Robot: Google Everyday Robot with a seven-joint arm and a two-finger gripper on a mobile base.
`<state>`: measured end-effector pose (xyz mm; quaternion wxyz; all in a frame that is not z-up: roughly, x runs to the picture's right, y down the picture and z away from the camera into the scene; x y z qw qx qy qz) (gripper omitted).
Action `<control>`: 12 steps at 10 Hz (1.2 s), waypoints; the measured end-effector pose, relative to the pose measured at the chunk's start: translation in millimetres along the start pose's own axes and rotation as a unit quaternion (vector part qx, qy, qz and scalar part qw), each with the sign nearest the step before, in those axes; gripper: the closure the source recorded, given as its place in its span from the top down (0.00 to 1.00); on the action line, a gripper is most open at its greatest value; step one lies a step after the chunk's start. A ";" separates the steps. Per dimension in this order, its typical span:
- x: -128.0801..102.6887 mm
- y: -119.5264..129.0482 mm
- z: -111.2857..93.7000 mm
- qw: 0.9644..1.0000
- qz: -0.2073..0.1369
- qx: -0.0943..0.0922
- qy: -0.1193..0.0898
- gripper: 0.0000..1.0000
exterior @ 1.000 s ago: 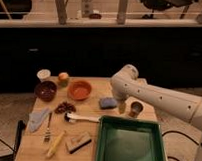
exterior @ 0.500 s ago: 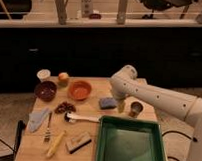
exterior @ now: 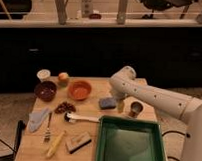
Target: Wipe red bowl with sponge
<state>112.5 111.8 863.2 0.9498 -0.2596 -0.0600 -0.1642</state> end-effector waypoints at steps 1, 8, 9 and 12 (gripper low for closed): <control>0.3 -0.3 2.6 1.000 -0.002 -0.001 -0.001 0.80; -0.2 -1.5 26.6 1.000 -0.015 -0.009 -0.009 0.80; -2.0 -2.3 30.3 1.000 -0.017 -0.011 -0.011 0.80; 1.3 -1.4 37.7 1.000 -0.016 -0.014 -0.012 0.80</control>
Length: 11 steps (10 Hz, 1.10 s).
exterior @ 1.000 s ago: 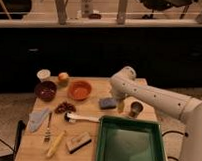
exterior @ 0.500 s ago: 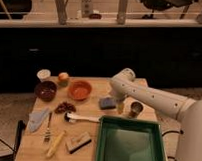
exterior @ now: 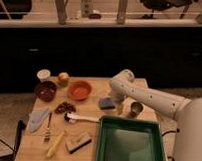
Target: Wipe red bowl with sponge
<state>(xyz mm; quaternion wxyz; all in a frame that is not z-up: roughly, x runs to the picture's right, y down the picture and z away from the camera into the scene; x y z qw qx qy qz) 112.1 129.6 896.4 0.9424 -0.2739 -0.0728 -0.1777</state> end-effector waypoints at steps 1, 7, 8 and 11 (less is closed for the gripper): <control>0.0 0.1 1.8 1.000 0.001 -0.001 -0.001 0.80; 4.1 2.2 8.5 1.000 0.009 -0.009 -0.001 0.80; 3.8 1.5 9.1 1.000 0.009 -0.009 -0.001 0.80; 7.4 2.3 10.6 1.000 0.013 -0.011 0.000 0.80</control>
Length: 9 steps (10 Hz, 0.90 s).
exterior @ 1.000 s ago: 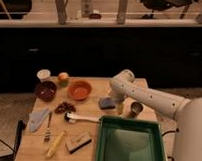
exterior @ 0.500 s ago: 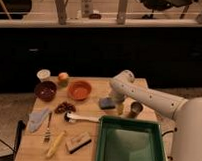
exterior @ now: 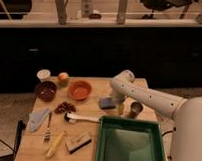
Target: Wipe red bowl with sponge
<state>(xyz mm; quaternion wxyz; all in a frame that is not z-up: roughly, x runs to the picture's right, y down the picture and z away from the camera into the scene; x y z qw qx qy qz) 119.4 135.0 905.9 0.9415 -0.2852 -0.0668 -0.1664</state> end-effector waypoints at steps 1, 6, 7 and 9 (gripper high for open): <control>1.1 -0.2 0.6 1.000 0.001 -0.001 0.001 0.80; 5.4 -1.1 3.0 1.000 0.008 -0.003 0.002 0.80; 5.7 -0.2 3.9 1.000 0.009 -0.005 0.002 0.80; 8.1 0.2 4.3 1.000 0.013 -0.007 0.003 0.80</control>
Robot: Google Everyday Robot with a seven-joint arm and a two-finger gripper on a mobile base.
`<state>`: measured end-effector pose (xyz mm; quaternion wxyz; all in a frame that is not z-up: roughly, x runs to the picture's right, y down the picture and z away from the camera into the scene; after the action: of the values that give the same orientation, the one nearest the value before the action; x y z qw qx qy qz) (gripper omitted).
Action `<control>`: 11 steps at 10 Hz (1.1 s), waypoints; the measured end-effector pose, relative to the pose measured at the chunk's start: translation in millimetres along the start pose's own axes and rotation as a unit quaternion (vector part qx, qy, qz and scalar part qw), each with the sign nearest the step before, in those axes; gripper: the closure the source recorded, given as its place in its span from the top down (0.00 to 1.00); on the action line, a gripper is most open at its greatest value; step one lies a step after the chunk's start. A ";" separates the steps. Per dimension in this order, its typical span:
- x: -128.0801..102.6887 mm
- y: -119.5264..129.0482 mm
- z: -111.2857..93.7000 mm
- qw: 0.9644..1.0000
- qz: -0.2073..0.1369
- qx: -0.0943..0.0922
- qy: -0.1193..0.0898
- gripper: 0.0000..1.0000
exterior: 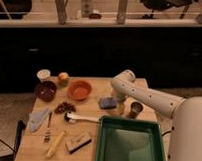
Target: Wipe red bowl with sponge
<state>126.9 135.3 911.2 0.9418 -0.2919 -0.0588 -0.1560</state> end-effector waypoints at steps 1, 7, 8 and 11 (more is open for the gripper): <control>0.9 0.1 1.1 1.000 0.001 0.000 0.000 0.80; 5.5 -2.8 2.6 1.000 0.011 -0.001 0.001 0.80; 5.9 -3.2 3.2 1.000 0.012 -0.001 0.000 0.80; 8.1 -4.3 4.6 1.000 0.016 -0.003 0.001 0.80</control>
<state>133.1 132.5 918.9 0.9434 -0.2951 -0.0533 -0.1414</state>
